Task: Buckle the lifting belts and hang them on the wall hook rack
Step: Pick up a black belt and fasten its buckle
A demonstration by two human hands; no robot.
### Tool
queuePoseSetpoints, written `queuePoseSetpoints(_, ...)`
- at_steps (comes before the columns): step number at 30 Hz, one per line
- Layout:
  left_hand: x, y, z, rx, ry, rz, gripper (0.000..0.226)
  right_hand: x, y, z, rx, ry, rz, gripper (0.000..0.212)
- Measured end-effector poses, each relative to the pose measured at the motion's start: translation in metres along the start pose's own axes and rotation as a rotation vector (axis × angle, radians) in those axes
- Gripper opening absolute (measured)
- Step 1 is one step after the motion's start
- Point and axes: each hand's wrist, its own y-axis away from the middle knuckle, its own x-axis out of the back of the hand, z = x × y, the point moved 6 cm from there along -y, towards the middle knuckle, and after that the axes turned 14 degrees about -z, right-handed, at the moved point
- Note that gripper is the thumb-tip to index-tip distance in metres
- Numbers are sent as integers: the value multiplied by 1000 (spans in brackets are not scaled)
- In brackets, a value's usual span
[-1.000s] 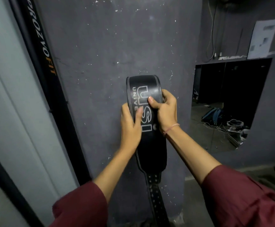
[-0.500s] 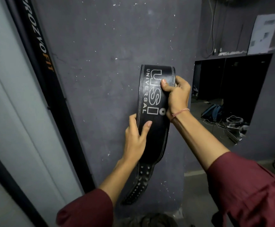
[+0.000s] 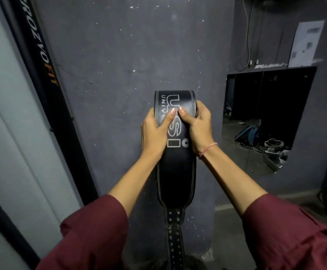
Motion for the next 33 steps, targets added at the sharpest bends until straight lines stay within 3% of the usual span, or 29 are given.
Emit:
queuePoseSetpoints(5, 11, -4, -8, -31, 13, 108, 30, 6, 54, 44, -136, 38, -163, 39)
queuePoseSetpoints(10, 24, -13, -6, -46, -21, 128, 33, 20, 134, 113, -393, 76, -155, 29)
queuePoseSetpoints(18, 37, -15, -17, -3, 63, 227, 37, 3, 61, 53, -140, 16, -137, 25)
queuePoseSetpoints(25, 17, 1, -27, -43, -90, 117, 34, 14, 120, 108, -380, 93, -220, 26)
queuePoseSetpoints(28, 21, -5, -23, -54, -160, 168, 41, 4, 88, 80, -306, 92, -259, 31)
queuePoseSetpoints(31, 17, 0, -24, -84, -169, 140, 42, -7, 39, 42, -209, -58, -172, 17)
queuePoseSetpoints(33, 8, 14, -30, -97, -169, 111, 38, -7, 11, 28, -285, -157, -112, 22)
